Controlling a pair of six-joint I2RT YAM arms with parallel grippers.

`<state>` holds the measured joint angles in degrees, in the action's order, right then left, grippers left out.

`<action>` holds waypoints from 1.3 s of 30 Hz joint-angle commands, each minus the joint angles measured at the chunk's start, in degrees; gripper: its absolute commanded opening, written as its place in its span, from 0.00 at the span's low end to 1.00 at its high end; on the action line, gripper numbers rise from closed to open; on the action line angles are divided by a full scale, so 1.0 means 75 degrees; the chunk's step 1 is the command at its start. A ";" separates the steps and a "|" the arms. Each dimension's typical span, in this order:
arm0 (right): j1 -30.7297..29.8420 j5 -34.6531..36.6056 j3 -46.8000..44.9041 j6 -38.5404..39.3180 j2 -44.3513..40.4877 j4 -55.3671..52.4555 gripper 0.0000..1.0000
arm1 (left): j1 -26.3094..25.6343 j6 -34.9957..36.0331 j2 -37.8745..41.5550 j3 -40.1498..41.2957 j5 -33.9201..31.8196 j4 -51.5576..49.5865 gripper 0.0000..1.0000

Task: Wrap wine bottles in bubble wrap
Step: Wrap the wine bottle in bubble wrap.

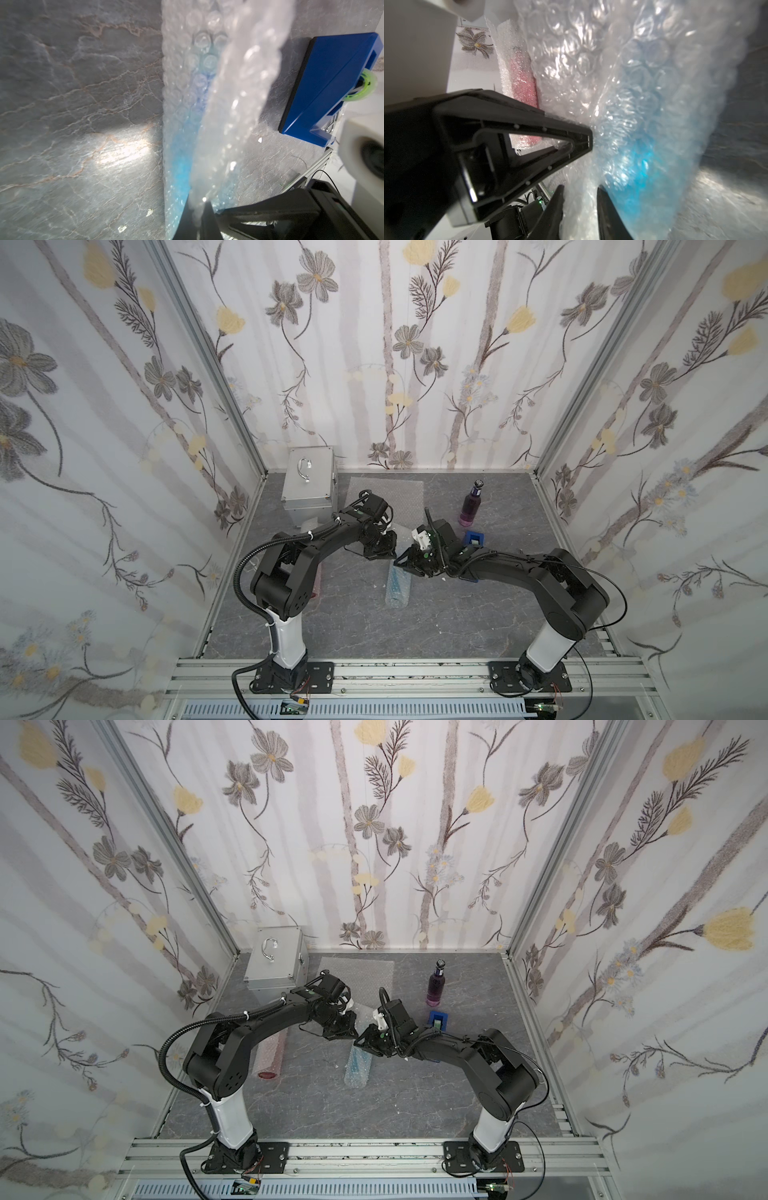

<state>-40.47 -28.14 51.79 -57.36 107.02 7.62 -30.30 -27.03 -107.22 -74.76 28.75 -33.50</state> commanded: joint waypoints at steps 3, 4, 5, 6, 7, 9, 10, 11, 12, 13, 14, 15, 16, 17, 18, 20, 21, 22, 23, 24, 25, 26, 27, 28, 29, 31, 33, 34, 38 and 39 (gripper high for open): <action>0.0049 0.0482 -0.0048 0.0195 -0.0408 -0.0588 0.35 | -0.0002 -0.0058 -0.0082 0.0066 -0.0107 0.0024 0.02; 0.0056 0.0504 -0.0081 0.0207 -0.0522 -0.0625 0.35 | 0.0001 -0.0056 -0.0083 0.0077 -0.0107 0.0022 0.02; 0.0074 0.0547 -0.0127 0.0211 -0.0627 -0.0672 0.36 | -0.0003 -0.0060 -0.0083 0.0078 -0.0106 0.0025 0.02; 0.0089 0.0603 -0.0199 0.0207 -0.0757 -0.0707 0.36 | 0.0004 -0.0064 -0.0080 0.0089 -0.0117 0.0036 0.02; 0.0116 0.0654 -0.0276 0.0192 -0.0879 -0.0736 0.36 | -0.0002 -0.0073 -0.0082 0.0089 -0.0119 0.0036 0.02; 0.0134 0.0742 -0.0435 0.0150 -0.1057 -0.0798 0.35 | -0.0011 -0.0094 -0.0066 0.0089 -0.0098 0.0048 0.02; 0.0134 0.0785 -0.0528 0.0100 -0.1128 -0.0805 0.34 | -0.0014 -0.0122 -0.0057 0.0079 -0.0085 0.0054 0.02; 0.0114 0.0820 -0.0638 0.0024 -0.1193 -0.0796 0.33 | -0.0013 -0.0133 -0.0051 0.0072 -0.0073 0.0060 0.02; 0.0067 0.0844 -0.0758 -0.0051 -0.1247 -0.0762 0.31 | -0.0014 -0.0154 -0.0050 0.0066 -0.0062 0.0060 0.02; 0.0023 0.0853 -0.0861 -0.0100 -0.1284 -0.0732 0.28 | -0.0014 -0.0153 -0.0052 0.0066 -0.0062 0.0060 0.02; -0.0045 0.0856 -0.0939 -0.0146 -0.1314 -0.0732 0.27 | -0.0008 -0.0148 -0.0049 0.0066 -0.0060 0.0060 0.02; -0.0121 0.0852 -0.1005 -0.0201 -0.1342 -0.0742 0.25 | -0.0002 -0.0157 -0.0052 0.0078 -0.0072 0.0071 0.02; -0.0233 0.0858 -0.1071 -0.0265 -0.1370 -0.0746 0.25 | -0.0008 -0.0163 -0.0051 0.0088 -0.0083 0.0072 0.02; -0.0335 0.0837 -0.1103 -0.0305 -0.1388 -0.0757 0.25 | -0.0007 -0.0161 -0.0059 0.0089 -0.0090 0.0067 0.02; -0.0465 0.0820 -0.1116 -0.0319 -0.1420 -0.0788 0.25 | -0.0014 -0.0170 -0.0059 0.0089 -0.0095 0.0071 0.02; -0.0842 0.0822 -0.1085 -0.0288 -0.1436 -0.0954 0.25 | -0.0013 -0.0182 -0.0059 0.0085 -0.0095 0.0070 0.02; -0.0976 0.0823 -0.1059 -0.0257 -0.1434 -0.1051 0.26 | -0.0010 -0.0176 -0.0053 0.0078 -0.0107 0.0072 0.02; -0.1098 0.0813 -0.1046 -0.0245 -0.1420 -0.1104 0.25 | -0.0015 -0.0181 -0.0057 0.0078 -0.0107 0.0065 0.02; -0.1176 0.0787 -0.1046 -0.0232 -0.1395 -0.1127 0.25 | -0.0021 -0.0181 -0.0049 0.0078 -0.0113 0.0065 0.02; -0.1260 0.0759 -0.1037 -0.0227 -0.1372 -0.1176 0.25 | -0.0017 -0.0179 -0.0061 0.0078 -0.0113 0.0060 0.02; -0.1337 0.0735 -0.1034 -0.0195 -0.1353 -0.1223 0.25 | -0.0026 -0.0176 -0.0067 0.0078 -0.0116 0.0060 0.02; -0.1404 0.0705 -0.1023 -0.0173 -0.1346 -0.1265 0.24 | -0.0024 -0.0192 -0.0060 0.0078 -0.0130 0.0051 0.02; -0.1445 0.0684 -0.1002 -0.0149 -0.1352 -0.1315 0.24 | -0.0037 -0.0188 -0.0063 0.0078 -0.0131 0.0064 0.02; -0.1484 0.0671 -0.0990 -0.0124 -0.1355 -0.1363 0.24 | -0.0037 -0.0201 -0.0065 0.0078 -0.0130 0.0070 0.02; -0.1512 0.0658 -0.0966 -0.0094 -0.1356 -0.1419 0.24 | -0.0032 -0.0195 -0.0069 0.0072 -0.0131 0.0060 0.02; -0.1548 0.0690 -0.0835 0.0026 -0.1411 -0.1650 0.25 | -0.0037 -0.0202 -0.0065 0.0066 -0.0142 0.0060 0.02; -0.1553 0.0695 -0.0687 0.0162 -0.1439 -0.1879 0.26 | -0.0038 -0.0183 -0.0060 0.0076 -0.0160 0.0060 0.02; -0.1554 0.0694 -0.0592 0.0231 -0.1477 -0.2002 0.28 | -0.0038 -0.0173 -0.0067 0.0078 -0.0174 0.0060 0.02; -0.1394 0.1199 -0.0185 0.0564 -0.1651 -0.2762 0.38 | -0.0038 -0.0170 -0.0054 0.0089 -0.0211 0.0059 0.03; -0.1288 0.1383 -0.0136 0.0547 -0.1693 -0.2871 0.40 | -0.0032 -0.0169 -0.0045 0.0089 -0.0212 0.0060 0.03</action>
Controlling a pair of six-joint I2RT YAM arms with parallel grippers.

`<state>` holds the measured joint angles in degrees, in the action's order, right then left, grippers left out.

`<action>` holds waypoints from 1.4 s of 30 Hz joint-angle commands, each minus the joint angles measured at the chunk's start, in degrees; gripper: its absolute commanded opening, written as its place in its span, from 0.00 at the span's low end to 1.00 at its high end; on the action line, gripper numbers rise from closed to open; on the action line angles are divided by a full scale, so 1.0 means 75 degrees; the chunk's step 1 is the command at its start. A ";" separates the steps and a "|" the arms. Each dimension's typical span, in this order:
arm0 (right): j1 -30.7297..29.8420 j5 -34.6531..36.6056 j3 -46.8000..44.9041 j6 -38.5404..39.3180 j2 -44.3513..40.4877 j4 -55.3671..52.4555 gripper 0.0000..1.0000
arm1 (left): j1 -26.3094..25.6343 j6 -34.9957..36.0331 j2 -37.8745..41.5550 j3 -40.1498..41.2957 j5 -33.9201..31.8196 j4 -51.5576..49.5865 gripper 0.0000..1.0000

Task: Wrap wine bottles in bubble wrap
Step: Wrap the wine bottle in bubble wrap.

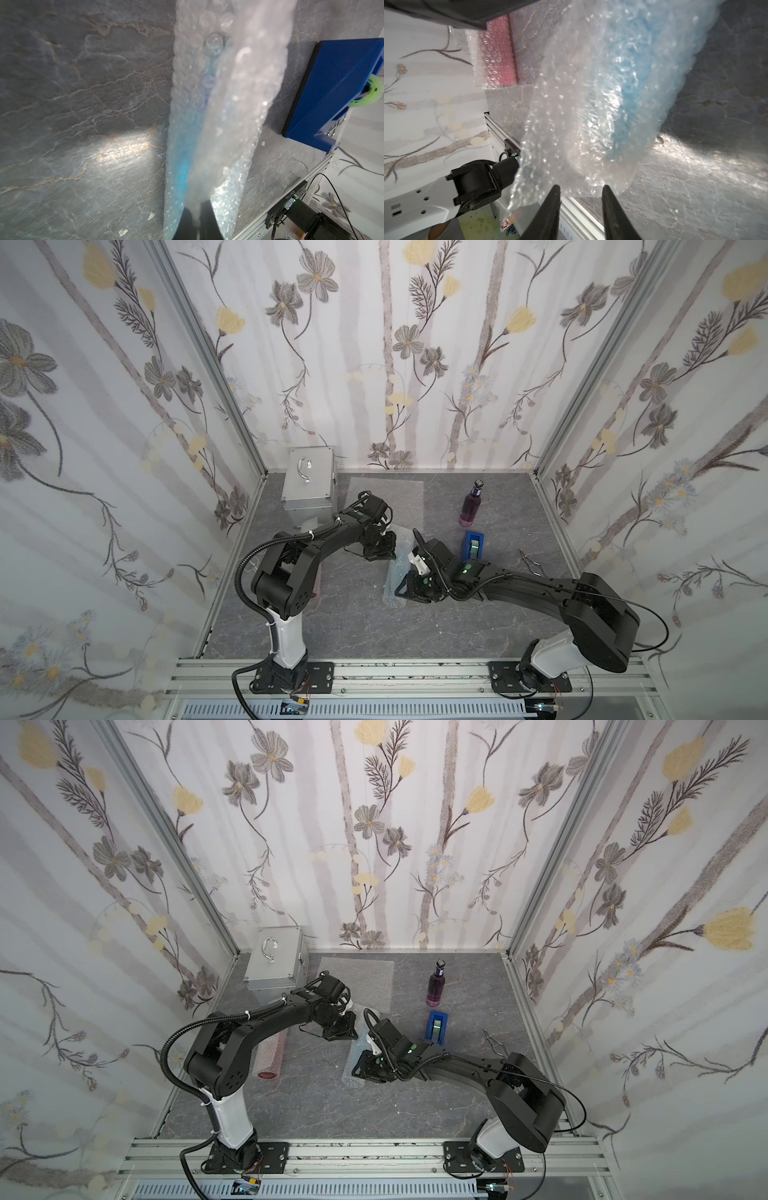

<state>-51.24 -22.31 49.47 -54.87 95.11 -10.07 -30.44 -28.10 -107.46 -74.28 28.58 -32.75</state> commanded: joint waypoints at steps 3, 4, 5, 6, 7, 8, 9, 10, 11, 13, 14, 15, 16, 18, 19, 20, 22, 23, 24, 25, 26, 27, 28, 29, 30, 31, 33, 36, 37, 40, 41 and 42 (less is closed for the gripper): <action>0.0492 0.1164 0.0290 0.0043 -0.0115 -0.0703 0.46 | -0.0020 -0.0022 -0.0022 0.0025 -0.0207 -0.0050 0.03; 0.0586 0.1294 0.0337 0.0007 -0.0067 -0.0692 0.48 | -0.0020 -0.0012 -0.0021 0.0037 -0.0205 -0.0039 0.03; 0.0668 0.1374 0.0387 0.0004 0.0007 -0.0641 0.50 | -0.0020 -0.0024 -0.0011 0.0038 -0.0221 -0.0039 0.03; 0.0728 0.1418 0.0420 -0.0007 0.0110 -0.0628 0.52 | -0.0020 -0.0019 -0.0016 0.0048 -0.0224 -0.0039 0.03; 0.0801 0.1443 0.0480 -0.0021 0.0241 -0.0603 0.53 | -0.0020 -0.0022 -0.0018 0.0049 -0.0224 -0.0039 0.03; 0.0822 0.1436 0.0523 -0.0020 0.0376 -0.0504 0.55 | -0.0014 -0.0025 -0.0008 0.0049 -0.0219 -0.0042 0.03; 0.0823 0.1385 0.0560 -0.0028 0.0488 -0.0386 0.56 | -0.0007 -0.0023 -0.0005 0.0049 -0.0224 -0.0039 0.03; 0.0825 0.1337 0.0628 -0.0072 0.0634 -0.0266 0.58 | -0.0020 -0.0037 -0.0003 0.0049 -0.0218 -0.0029 0.03; 0.0822 0.1261 0.0716 -0.0107 0.0789 -0.0157 0.59 | 0.0000 -0.0038 -0.0015 0.0049 -0.0221 -0.0033 0.03; 0.0809 0.1138 0.0846 -0.0153 0.1048 0.0036 0.60 | -0.0020 -0.0037 -0.0009 0.0049 -0.0221 -0.0030 0.03; 0.0809 0.1131 0.0931 -0.0170 0.1171 0.0074 0.61 | -0.0014 -0.0037 -0.0008 0.0050 -0.0224 -0.0040 0.03; 0.0785 0.1111 0.1014 -0.0165 0.1290 0.0098 0.61 | -0.0019 -0.0029 0.0002 0.0050 -0.0223 -0.0039 0.03; 0.0779 0.1068 0.1126 -0.0144 0.1403 0.0107 0.62 | -0.0017 -0.0034 -0.0002 0.0057 -0.0221 -0.0035 0.03; 0.0743 0.1037 0.1279 -0.0116 0.1556 0.0138 0.63 | -0.0019 -0.0038 0.0000 0.0071 -0.0221 -0.0028 0.03; 0.0727 0.1016 0.1349 -0.0116 0.1641 0.0145 0.63 | -0.0010 -0.0032 0.0001 0.0072 -0.0221 -0.0028 0.03; 0.0715 0.0974 0.1420 -0.0103 0.1732 0.0128 0.64 | -0.0016 -0.0038 -0.0002 0.0072 -0.0224 -0.0016 0.03; 0.0688 0.0957 0.1512 -0.0078 0.1898 0.0049 0.65 | -0.0020 -0.0041 -0.0015 0.0075 -0.0224 -0.0009 0.03; 0.0675 0.0979 0.1530 -0.0078 0.1952 0.0011 0.65 | -0.0020 -0.0043 -0.0023 0.0076 -0.0224 -0.0004 0.03; 0.0661 0.0988 0.1526 -0.0078 0.1990 0.0007 0.65 | -0.0013 -0.0049 -0.0025 0.0084 -0.0224 -0.0004 0.03; 0.0638 0.0996 0.1504 -0.0089 0.2037 -0.0012 0.65 | -0.0014 -0.0044 -0.0016 0.0072 -0.0224 -0.0003 0.04; 0.0623 0.1039 0.1490 -0.0102 0.2057 -0.0049 0.65 | -0.0021 -0.0050 -0.0020 0.0073 -0.0224 -0.0004 0.04; 0.0601 0.1075 0.1478 -0.0102 0.2083 -0.0086 0.65 | -0.0020 -0.0045 -0.0026 0.0072 -0.0224 -0.0010 0.04; 0.0576 0.1113 0.1478 -0.0113 0.2127 -0.0133 0.66 | -0.0020 -0.0056 -0.0027 0.0072 -0.0224 -0.0004 0.05; 0.0525 0.1117 0.1478 -0.0113 0.2197 -0.0167 0.66 | -0.0019 -0.0059 -0.0027 0.0072 -0.0236 -0.0004 0.08; 0.0482 0.1112 0.1478 -0.0113 0.2244 -0.0191 0.66 | -0.0018 -0.0059 -0.0027 0.0074 -0.0235 -0.0004 0.10; 0.0438 0.1111 0.1478 -0.0115 0.2306 -0.0235 0.66 | -0.0015 -0.0058 -0.0018 0.0072 -0.0248 -0.0013 0.10; 0.0374 0.1126 0.1449 -0.0113 0.2405 -0.0307 0.66 | -0.0018 -0.0051 -0.0018 0.0072 -0.0279 -0.0017 0.13; 0.0363 0.1137 0.1200 -0.0217 0.2402 -0.0211 0.65 | -0.0003 -0.0048 0.0028 0.0072 -0.0327 -0.0039 0.26; 0.0388 0.1168 0.1127 -0.0242 0.2398 -0.0206 0.64 | -0.0008 -0.0036 0.0048 0.0062 -0.0346 -0.0054 0.34; 0.0432 0.1221 0.0951 -0.0254 0.2363 -0.0245 0.62 | 0.0003 0.0007 0.0180 -0.0007 -0.0422 -0.0155 0.51; 0.0462 0.1245 0.0876 -0.0255 0.2304 -0.0244 0.61 | 0.0015 0.0049 0.0256 -0.0027 -0.0440 -0.0179 0.56; 0.0490 0.1258 0.0809 -0.0245 0.2250 -0.0242 0.61 | 0.0036 0.0082 0.0331 -0.0044 -0.0467 -0.0197 0.60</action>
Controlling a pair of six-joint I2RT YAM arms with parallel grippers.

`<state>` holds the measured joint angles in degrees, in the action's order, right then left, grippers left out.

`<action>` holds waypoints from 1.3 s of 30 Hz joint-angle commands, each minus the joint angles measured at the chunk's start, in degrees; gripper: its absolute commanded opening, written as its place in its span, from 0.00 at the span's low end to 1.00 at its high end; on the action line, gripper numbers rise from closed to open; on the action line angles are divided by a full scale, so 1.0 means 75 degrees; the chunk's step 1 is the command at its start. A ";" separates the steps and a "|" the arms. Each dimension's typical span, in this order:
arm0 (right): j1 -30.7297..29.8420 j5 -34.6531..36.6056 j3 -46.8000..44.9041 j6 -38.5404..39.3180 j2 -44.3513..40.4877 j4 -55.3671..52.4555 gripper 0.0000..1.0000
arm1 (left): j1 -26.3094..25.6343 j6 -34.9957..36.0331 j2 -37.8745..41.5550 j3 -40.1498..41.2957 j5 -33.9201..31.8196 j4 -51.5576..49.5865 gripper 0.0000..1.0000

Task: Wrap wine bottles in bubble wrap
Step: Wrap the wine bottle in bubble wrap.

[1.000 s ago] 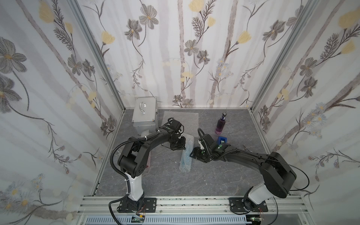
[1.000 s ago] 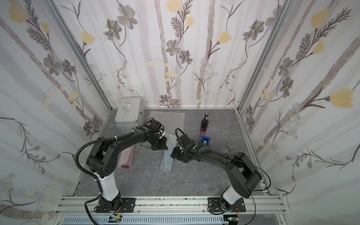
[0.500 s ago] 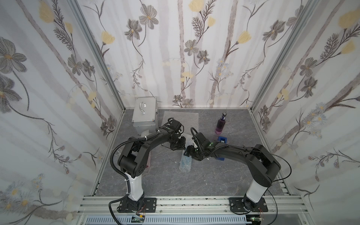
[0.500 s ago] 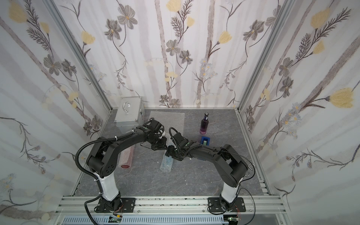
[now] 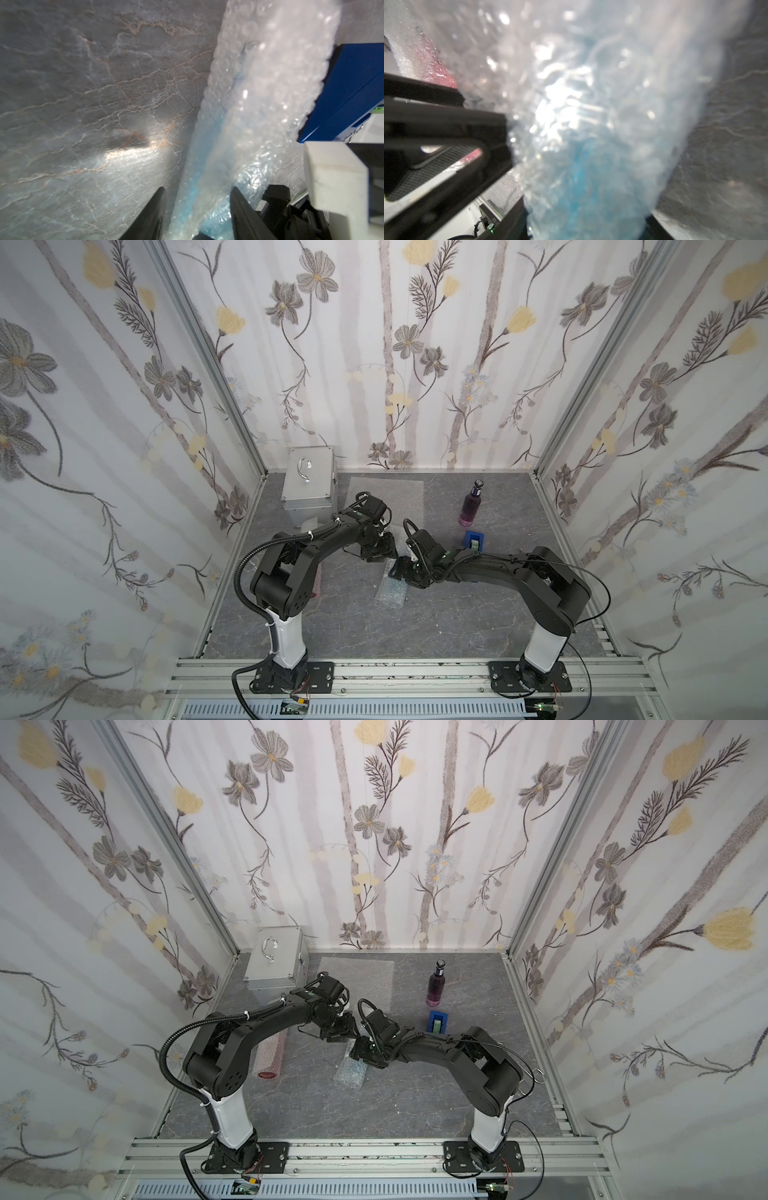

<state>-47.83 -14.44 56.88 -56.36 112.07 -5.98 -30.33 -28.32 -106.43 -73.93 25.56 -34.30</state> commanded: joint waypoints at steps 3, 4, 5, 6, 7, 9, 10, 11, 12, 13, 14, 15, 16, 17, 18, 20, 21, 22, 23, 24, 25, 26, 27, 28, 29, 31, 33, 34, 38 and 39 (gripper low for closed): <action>0.0124 0.0191 -0.0446 0.0006 -0.0254 -0.0647 0.60 | 0.0080 0.0222 0.0439 -0.0061 -0.0070 0.0015 0.63; 0.0148 0.0157 -0.0547 0.0055 -0.0317 -0.0564 0.60 | 0.0077 0.0281 0.0482 -0.0046 0.0000 0.0047 0.64; 0.0193 0.0085 -0.0640 0.0110 -0.0378 -0.0492 0.60 | 0.0080 0.0318 0.0482 -0.0013 0.0118 0.0084 0.64; 0.0230 0.0015 -0.0730 0.0167 -0.0415 -0.0412 0.60 | 0.0078 0.0346 0.0456 0.0019 0.0181 0.0119 0.64; 0.0259 -0.0068 -0.0838 0.0217 -0.0465 -0.0293 0.60 | 0.0065 0.0380 0.0420 0.0036 0.0224 0.0132 0.64; 0.0328 -0.0201 -0.1041 0.0271 -0.0565 -0.0107 0.60 | 0.0053 0.0427 0.0332 0.0099 0.0228 0.0175 0.62; 0.0367 -0.0283 -0.1139 0.0304 -0.0633 0.0007 0.60 | 0.0048 0.0447 0.0280 0.0123 0.0263 0.0210 0.59; 0.0401 -0.0364 -0.1252 0.0314 -0.0698 0.0144 0.60 | 0.0028 0.0446 0.0222 0.0145 0.0348 0.0271 0.55; 0.0401 -0.0432 -0.1335 0.0330 -0.0733 0.0260 0.59 | 0.0015 0.0438 0.0151 0.0137 0.0463 0.0306 0.50; 0.0401 -0.0518 -0.1431 0.0348 -0.0788 0.0400 0.59 | -0.0016 0.0432 0.0083 0.0109 0.0576 0.0319 0.43; 0.0577 -0.0606 -0.1483 0.0359 -0.0820 0.0505 0.59 | -0.0045 0.0421 0.0034 0.0059 0.0714 0.0374 0.36; 0.0677 -0.0663 -0.1540 0.0388 -0.0833 0.0587 0.59 | -0.0067 0.0439 0.0002 0.0022 0.0838 0.0400 0.30; 0.0722 -0.0698 -0.1590 0.0406 -0.0868 0.0651 0.59 | -0.0087 0.0444 -0.0010 -0.0039 0.0957 0.0388 0.24; 0.0762 -0.0745 -0.1634 0.0433 -0.0880 0.0713 0.59 | -0.0095 0.0487 -0.0009 -0.0088 0.1061 0.0379 0.19; 0.0807 -0.0792 -0.1663 0.0447 -0.0880 0.0768 0.59 | -0.0104 0.0501 0.0001 -0.0103 0.1092 0.0373 0.16; 0.0890 -0.0907 -0.1745 0.0511 -0.0892 0.0897 0.59 | -0.0097 0.0567 0.0053 -0.0104 0.1072 0.0338 0.10; 0.0925 -0.0959 -0.1776 0.0539 -0.0892 0.0963 0.59 | -0.0105 0.0577 0.0086 -0.0103 0.1049 0.0285 0.07; 0.0960 -0.0992 -0.1801 0.0561 -0.0892 0.1012 0.59 | -0.0096 0.0587 0.0170 -0.0114 0.1016 0.0230 0.04; 0.0988 -0.1015 -0.1801 0.0585 -0.0871 0.1008 0.59 | -0.0112 0.0610 0.0298 -0.0135 0.1044 0.0209 0.02; 0.1005 -0.1033 -0.1795 0.0617 -0.0864 0.1020 0.59 | -0.0128 0.0630 0.0406 -0.0138 0.1093 0.0220 0.01; 0.1014 -0.1059 -0.1795 0.0652 -0.0852 0.1029 0.59 | -0.0167 0.0629 0.0485 -0.0139 0.1151 0.0255 0.01; 0.1016 -0.1092 -0.1784 0.0679 -0.0851 0.1052 0.59 | -0.0211 0.0634 0.0464 -0.0163 0.1254 0.0273 0.01; 0.1016 -0.1111 -0.1784 0.0694 -0.0834 0.1065 0.59 | -0.0256 0.0644 0.0354 -0.0220 0.1378 0.0263 0.01; 0.1022 -0.1122 -0.1795 0.0709 -0.0831 0.1080 0.59 | -0.0323 0.0631 0.0184 -0.0325 0.1472 0.0223 0.01; 0.1021 -0.1123 -0.1795 0.0728 -0.0833 0.1096 0.59 | -0.0381 0.0612 0.0008 -0.0469 0.1510 0.0164 0.01; 0.1022 -0.1134 -0.1813 0.0769 -0.0845 0.1101 0.59 | -0.0446 0.0678 -0.0193 -0.0711 0.1544 0.0027 0.01; 0.1028 -0.1134 -0.1830 0.0764 -0.0854 0.1108 0.59 | -0.0453 0.0705 -0.0300 -0.0812 0.1413 -0.0032 0.02; 0.1033 -0.1145 -0.1830 0.0782 -0.0857 0.1115 0.59 | -0.0457 0.0705 -0.0364 -0.0810 0.1385 -0.0013 0.03; 0.1025 -0.1171 -0.1830 0.0811 -0.0868 0.1149 0.59 | -0.0553 0.0644 -0.0763 -0.0894 0.1428 0.0018 0.06; 0.1026 -0.1170 -0.1830 0.0823 -0.0869 0.1160 0.59 | -0.0583 0.0635 -0.0822 -0.0926 0.1491 0.0027 0.07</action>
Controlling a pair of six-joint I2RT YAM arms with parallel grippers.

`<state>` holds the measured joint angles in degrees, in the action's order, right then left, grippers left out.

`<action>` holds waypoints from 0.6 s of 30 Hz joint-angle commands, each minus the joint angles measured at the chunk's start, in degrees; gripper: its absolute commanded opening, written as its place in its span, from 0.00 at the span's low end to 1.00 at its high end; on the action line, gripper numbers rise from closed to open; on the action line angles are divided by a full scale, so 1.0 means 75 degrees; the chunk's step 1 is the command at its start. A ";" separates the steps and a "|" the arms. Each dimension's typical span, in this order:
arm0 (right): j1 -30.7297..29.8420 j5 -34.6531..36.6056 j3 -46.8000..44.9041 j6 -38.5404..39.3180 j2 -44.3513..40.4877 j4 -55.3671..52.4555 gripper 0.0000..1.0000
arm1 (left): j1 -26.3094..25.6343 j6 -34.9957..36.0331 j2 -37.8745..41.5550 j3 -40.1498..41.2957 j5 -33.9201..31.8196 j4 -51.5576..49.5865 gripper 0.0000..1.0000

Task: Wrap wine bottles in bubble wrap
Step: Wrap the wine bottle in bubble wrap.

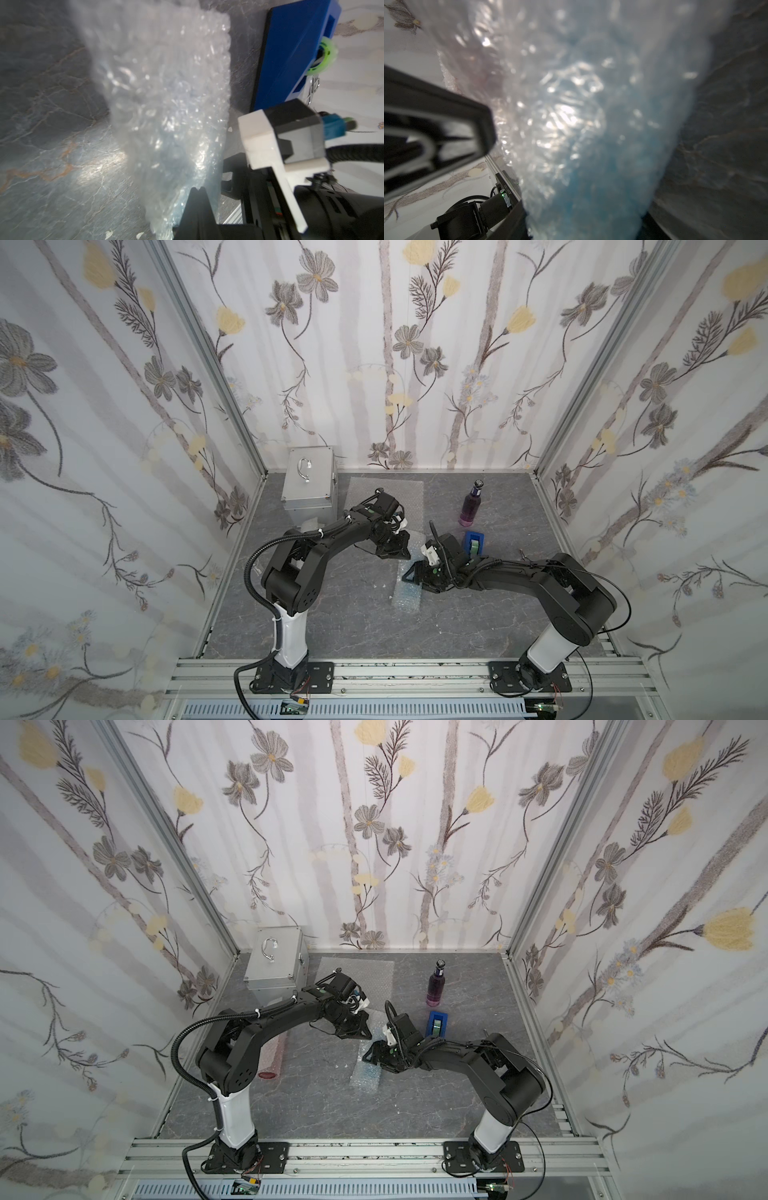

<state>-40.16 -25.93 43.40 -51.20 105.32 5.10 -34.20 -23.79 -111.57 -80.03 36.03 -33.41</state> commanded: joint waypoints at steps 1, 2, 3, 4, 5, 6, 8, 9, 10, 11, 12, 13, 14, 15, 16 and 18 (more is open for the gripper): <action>0.0011 0.0357 -0.0032 0.0141 0.0032 -0.0329 0.59 | -0.0109 0.0043 -0.0211 -0.0139 0.0128 -0.0104 0.08; 0.0008 0.0360 -0.0032 0.0147 0.0022 -0.0340 0.60 | -0.0133 0.0055 -0.0271 -0.0166 0.0108 -0.0134 0.08; 0.0010 0.0362 -0.0032 0.0144 0.0012 -0.0336 0.60 | -0.0143 0.0065 -0.0306 -0.0175 0.0047 -0.0177 0.08; 0.0008 0.0358 -0.0032 0.0157 0.0000 -0.0340 0.60 | -0.0152 0.0057 -0.0351 -0.0156 -0.0075 -0.0214 0.08; 0.0011 0.0376 -0.0032 0.0164 -0.0024 -0.0340 0.60 | -0.0152 0.0065 -0.0349 -0.0107 -0.0244 -0.0263 0.08; 0.0001 0.0387 -0.0022 0.0159 -0.0037 -0.0357 0.60 | -0.0147 0.0092 -0.0348 -0.0068 -0.0425 -0.0318 0.08; 0.0022 0.0396 -0.0032 0.0150 -0.0044 -0.0340 0.60 | -0.0122 0.0108 -0.0248 0.0073 -0.0727 -0.0382 0.08; 0.0013 0.0389 -0.0032 0.0159 -0.0050 -0.0329 0.59 | -0.0107 0.0105 -0.0179 0.0125 -0.0769 -0.0388 0.08; 0.0033 0.0388 -0.0032 0.0159 -0.0049 -0.0329 0.59 | -0.0096 0.0141 -0.0074 0.0158 -0.0814 -0.0418 0.08; 0.0035 0.0387 -0.0022 0.0159 -0.0036 -0.0329 0.59 | -0.0096 0.0180 0.0081 0.0159 -0.0838 -0.0484 0.09; 0.0032 0.0397 -0.0021 0.0159 -0.0022 -0.0329 0.59 | -0.0093 0.0213 0.0221 0.0147 -0.0886 -0.0554 0.10; 0.0025 0.0393 -0.0010 0.0154 -0.0017 -0.0329 0.59 | -0.0061 0.0253 0.0447 0.0175 -0.0955 -0.0585 0.13; 0.0024 0.0402 0.0000 0.0150 0.0001 -0.0329 0.59 | -0.0047 0.0299 0.0663 0.0240 -0.1064 -0.0596 0.17; 0.0033 0.0409 0.0003 0.0146 0.0019 -0.0318 0.59 | -0.0035 0.0323 0.0824 0.0322 -0.1199 -0.0588 0.23; 0.0035 0.0399 0.0020 0.0147 0.0040 -0.0308 0.59 | -0.0034 0.0335 0.0984 0.0467 -0.1351 -0.0543 0.38; 0.0034 0.0387 0.0038 0.0147 0.0056 -0.0303 0.59 | -0.0037 0.0372 0.1108 0.0679 -0.1378 -0.0388 0.59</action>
<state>-40.01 -25.89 43.46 -50.72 105.10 4.60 -34.54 -22.22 -104.05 -76.34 28.73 -35.81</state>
